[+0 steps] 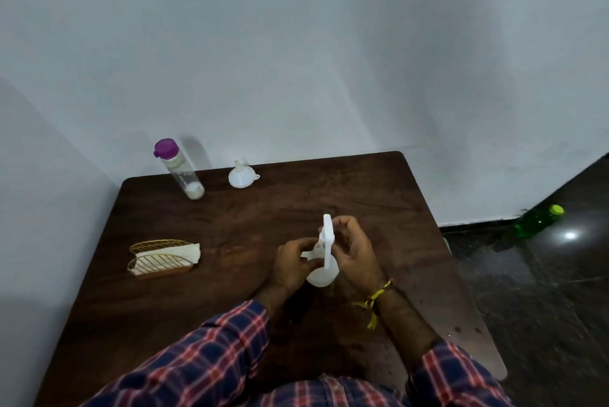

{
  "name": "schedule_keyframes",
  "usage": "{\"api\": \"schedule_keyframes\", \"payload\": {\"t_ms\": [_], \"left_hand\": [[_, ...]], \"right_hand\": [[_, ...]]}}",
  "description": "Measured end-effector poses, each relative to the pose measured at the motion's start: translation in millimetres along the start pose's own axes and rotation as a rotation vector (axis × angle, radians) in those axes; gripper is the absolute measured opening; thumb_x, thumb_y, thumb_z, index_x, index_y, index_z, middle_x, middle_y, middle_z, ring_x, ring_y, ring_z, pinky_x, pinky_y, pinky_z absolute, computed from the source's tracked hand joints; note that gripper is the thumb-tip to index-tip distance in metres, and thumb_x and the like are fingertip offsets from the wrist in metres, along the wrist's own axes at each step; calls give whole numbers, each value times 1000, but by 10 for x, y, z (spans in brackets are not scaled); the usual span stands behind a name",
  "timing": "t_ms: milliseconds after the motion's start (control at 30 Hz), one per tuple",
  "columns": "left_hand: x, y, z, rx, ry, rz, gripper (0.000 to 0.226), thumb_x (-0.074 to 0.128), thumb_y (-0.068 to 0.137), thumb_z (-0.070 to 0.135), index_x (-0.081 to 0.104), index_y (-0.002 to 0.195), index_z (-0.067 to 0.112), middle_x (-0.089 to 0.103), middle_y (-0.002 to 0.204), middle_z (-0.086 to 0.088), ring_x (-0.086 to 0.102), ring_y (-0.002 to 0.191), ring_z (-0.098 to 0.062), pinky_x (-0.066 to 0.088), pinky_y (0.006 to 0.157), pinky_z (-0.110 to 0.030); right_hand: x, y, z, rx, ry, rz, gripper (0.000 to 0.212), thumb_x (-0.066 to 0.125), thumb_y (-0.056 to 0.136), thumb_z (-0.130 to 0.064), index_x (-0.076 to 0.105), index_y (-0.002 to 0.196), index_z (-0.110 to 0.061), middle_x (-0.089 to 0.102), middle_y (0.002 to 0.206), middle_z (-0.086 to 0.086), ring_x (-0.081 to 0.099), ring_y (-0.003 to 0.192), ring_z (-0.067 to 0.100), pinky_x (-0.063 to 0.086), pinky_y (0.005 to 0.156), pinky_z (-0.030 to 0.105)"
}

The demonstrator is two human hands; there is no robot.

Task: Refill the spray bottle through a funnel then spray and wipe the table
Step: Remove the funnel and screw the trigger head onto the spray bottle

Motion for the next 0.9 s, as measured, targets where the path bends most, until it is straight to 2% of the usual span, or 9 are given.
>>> {"api": "schedule_keyframes", "payload": {"t_ms": [167, 333, 400, 467, 500, 567, 667, 800, 900], "left_hand": [[24, -7, -30, -32, 5, 9, 41, 82, 74, 26, 72, 114, 20, 72, 110, 4, 66, 100, -11, 55, 80, -21], [37, -16, -73, -63, 63, -33, 40, 77, 80, 30, 68, 117, 19, 71, 114, 4, 65, 104, -12, 49, 79, -13], [45, -1, -109, -89, 68, -17, 41, 76, 81, 28, 67, 119, 14, 69, 116, -2, 64, 107, -18, 49, 85, -21], [63, 15, -118, -114, 130, -69, 46, 72, 86, 28, 62, 126, 9, 65, 124, -10, 61, 113, -22, 45, 94, -28], [70, 18, -123, -133, 149, -105, 51, 71, 86, 33, 59, 131, 11, 63, 128, -8, 59, 114, -19, 45, 96, -28], [46, 27, -111, -115, 109, -107, 53, 75, 81, 38, 61, 128, 19, 65, 124, 0, 60, 107, -12, 50, 90, -26], [21, -7, -92, -55, 107, -66, 50, 75, 81, 33, 62, 127, 21, 66, 122, 3, 61, 110, -14, 46, 85, -22], [35, -40, -93, -62, 54, -57, 51, 71, 87, 31, 56, 133, 18, 59, 128, 3, 53, 119, -14, 42, 94, -22], [14, -51, -93, -16, 73, -42, 42, 70, 86, 22, 62, 127, 15, 64, 118, 4, 58, 109, -11, 42, 87, -13]], "right_hand": [[64, 11, 239, 20, -46, 0, 37, 68, 84, 0, 54, 115, -16, 70, 105, 2, 69, 99, 18, 58, 84, 47], [80, 25, 258, 17, -45, -34, 33, 61, 85, -3, 65, 117, -12, 72, 106, 0, 69, 101, 15, 58, 86, 34], [96, 86, 255, 16, -87, -139, 34, 60, 86, 1, 67, 117, -12, 73, 106, 1, 70, 100, 16, 58, 86, 35], [92, 179, 251, -1, -182, -259, 33, 60, 87, 1, 67, 117, -10, 73, 107, 2, 69, 101, 17, 57, 88, 43], [74, 217, 255, -7, -211, -309, 31, 61, 88, 0, 67, 116, -10, 73, 106, 2, 69, 101, 17, 56, 89, 45], [27, 241, 265, -7, -231, -336, 28, 63, 88, 0, 67, 115, -10, 72, 106, 2, 69, 101, 17, 56, 89, 44], [30, 115, 253, -53, -256, -267, 30, 61, 89, -1, 65, 116, -15, 72, 105, -4, 68, 100, 12, 56, 87, 39], [79, -23, 334, -78, -242, -112, 34, 59, 90, -1, 62, 119, -19, 70, 105, -8, 68, 98, 11, 56, 84, 40], [137, -76, 351, -105, -221, -28, 34, 62, 88, 1, 63, 114, -21, 70, 99, -9, 68, 92, 13, 56, 79, 42]]}}
Point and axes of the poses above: each hand's wrist, its own y-axis towards the middle knuckle, its own x-axis out of the palm, z = x × y, the point moved 4 cm from there along y, towards the middle knuckle
